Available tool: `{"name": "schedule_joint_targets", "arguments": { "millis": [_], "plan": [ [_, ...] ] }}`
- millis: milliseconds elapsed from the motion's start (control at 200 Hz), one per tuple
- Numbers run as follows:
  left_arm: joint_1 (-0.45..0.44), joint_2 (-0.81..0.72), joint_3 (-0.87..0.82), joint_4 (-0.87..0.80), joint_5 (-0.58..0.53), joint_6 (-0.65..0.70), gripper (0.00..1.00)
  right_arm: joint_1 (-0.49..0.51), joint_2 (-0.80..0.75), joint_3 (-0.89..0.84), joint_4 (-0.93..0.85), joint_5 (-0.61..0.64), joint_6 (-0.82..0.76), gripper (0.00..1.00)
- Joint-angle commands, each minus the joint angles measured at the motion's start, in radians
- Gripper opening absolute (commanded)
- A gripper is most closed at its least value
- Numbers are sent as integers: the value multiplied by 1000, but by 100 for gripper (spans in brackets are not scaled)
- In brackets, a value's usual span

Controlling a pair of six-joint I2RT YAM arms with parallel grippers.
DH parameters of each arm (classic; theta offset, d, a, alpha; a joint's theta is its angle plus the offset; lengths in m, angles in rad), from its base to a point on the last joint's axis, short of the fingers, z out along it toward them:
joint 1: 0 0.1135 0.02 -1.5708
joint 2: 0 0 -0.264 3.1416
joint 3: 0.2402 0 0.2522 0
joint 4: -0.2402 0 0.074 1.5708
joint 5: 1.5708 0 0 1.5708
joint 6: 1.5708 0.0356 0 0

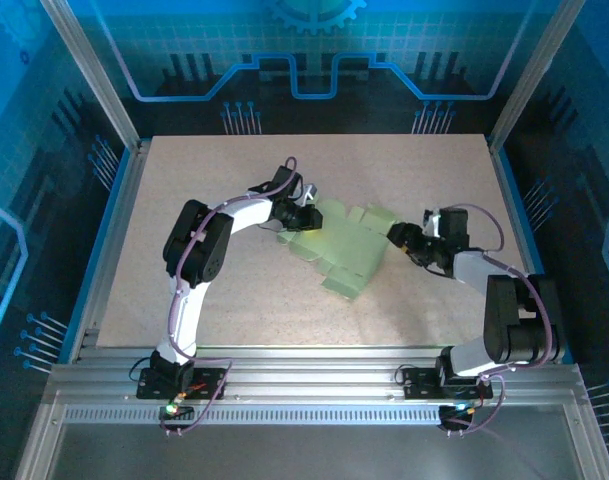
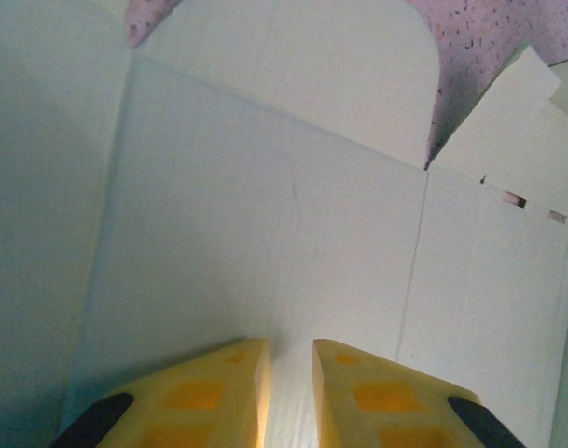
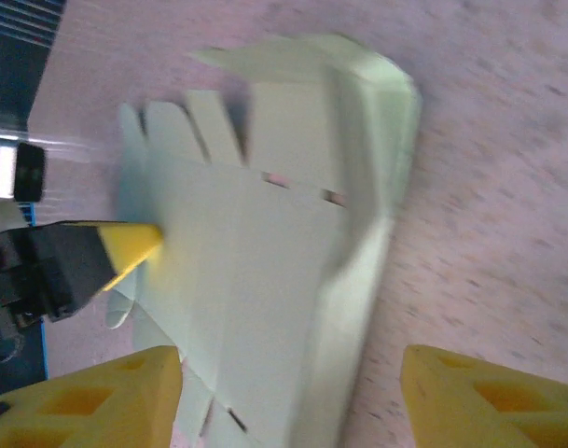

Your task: Fold the paper box

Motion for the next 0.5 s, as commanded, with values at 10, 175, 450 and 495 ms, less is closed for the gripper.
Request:
{"name": "schedule_joint_targets", "arguments": {
  "millis": [10,175,450,495],
  "plan": [
    [16,82,-20,-122,-8,-20,22,-22,24,-55,116,-71,84,57],
    [18,91,-6,-131,7,-22,22,-28,52,-101,237,-83,146,49],
    [17,91,-6,-138,12,-16,22,-82,-48,-136,120,-67,86,39],
    [18,93,-5,-139,15,-14,22,-72,-27,-118,103,-93,65,38]
  ]
}}
